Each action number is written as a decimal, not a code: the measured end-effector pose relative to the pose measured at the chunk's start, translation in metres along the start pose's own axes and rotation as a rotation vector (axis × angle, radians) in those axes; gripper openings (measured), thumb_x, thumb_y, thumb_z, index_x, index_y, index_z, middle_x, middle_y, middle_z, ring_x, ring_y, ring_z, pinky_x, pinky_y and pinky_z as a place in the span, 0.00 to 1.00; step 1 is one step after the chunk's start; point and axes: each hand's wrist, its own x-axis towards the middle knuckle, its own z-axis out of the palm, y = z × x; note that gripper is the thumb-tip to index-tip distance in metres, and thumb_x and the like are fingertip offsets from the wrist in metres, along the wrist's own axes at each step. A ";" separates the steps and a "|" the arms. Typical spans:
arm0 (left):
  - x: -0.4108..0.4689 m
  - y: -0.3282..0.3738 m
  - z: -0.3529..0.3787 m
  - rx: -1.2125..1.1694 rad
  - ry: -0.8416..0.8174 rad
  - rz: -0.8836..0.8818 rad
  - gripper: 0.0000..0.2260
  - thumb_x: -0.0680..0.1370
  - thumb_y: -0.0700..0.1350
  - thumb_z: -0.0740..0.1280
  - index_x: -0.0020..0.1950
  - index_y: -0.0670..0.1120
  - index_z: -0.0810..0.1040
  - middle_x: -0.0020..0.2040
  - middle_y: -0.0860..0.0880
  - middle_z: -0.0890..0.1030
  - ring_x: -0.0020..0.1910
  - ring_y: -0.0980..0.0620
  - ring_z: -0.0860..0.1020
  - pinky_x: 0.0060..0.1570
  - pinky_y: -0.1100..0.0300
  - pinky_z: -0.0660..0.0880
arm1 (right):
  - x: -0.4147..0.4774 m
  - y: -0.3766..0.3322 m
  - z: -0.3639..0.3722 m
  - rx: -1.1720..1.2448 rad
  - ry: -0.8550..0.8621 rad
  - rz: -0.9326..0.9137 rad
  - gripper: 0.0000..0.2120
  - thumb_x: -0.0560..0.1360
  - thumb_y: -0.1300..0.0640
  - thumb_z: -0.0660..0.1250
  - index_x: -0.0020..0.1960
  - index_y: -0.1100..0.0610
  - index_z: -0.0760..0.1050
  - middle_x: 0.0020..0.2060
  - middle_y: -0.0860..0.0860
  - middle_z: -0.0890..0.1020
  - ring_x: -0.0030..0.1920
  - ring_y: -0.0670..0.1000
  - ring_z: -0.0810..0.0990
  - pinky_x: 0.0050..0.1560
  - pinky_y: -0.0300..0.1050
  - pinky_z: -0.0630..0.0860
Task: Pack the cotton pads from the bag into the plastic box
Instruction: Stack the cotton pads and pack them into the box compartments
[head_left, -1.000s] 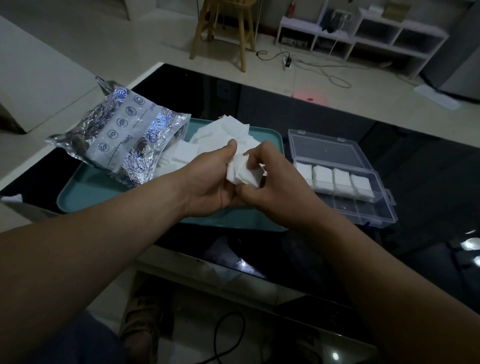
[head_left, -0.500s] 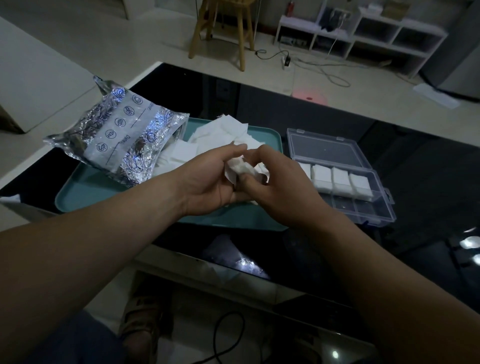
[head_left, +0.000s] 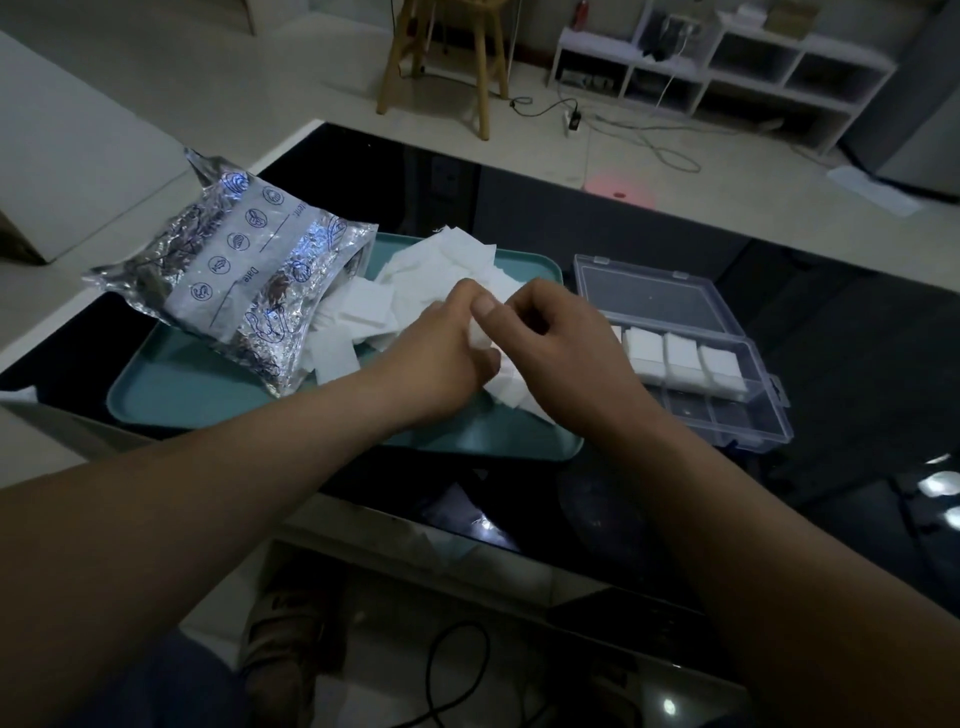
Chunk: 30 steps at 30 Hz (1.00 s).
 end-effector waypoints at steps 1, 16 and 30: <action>-0.002 -0.001 0.002 0.043 -0.004 0.031 0.18 0.78 0.46 0.67 0.65 0.58 0.66 0.55 0.48 0.77 0.49 0.49 0.78 0.40 0.55 0.69 | 0.001 0.000 0.000 -0.023 -0.021 0.011 0.15 0.81 0.44 0.67 0.44 0.56 0.77 0.35 0.49 0.78 0.33 0.43 0.72 0.34 0.36 0.68; -0.004 0.019 -0.003 -0.782 -0.104 -0.341 0.11 0.83 0.55 0.65 0.60 0.51 0.74 0.50 0.44 0.72 0.39 0.48 0.74 0.41 0.52 0.81 | 0.009 0.009 -0.022 0.066 0.258 0.102 0.10 0.84 0.50 0.64 0.50 0.56 0.76 0.39 0.48 0.81 0.39 0.48 0.81 0.43 0.53 0.81; -0.001 0.014 -0.009 -1.123 -0.148 -0.404 0.23 0.84 0.60 0.59 0.72 0.48 0.74 0.52 0.45 0.82 0.43 0.48 0.83 0.27 0.62 0.74 | -0.007 0.010 0.008 -0.239 0.025 -0.385 0.16 0.75 0.38 0.69 0.52 0.50 0.78 0.51 0.42 0.79 0.54 0.49 0.76 0.55 0.53 0.74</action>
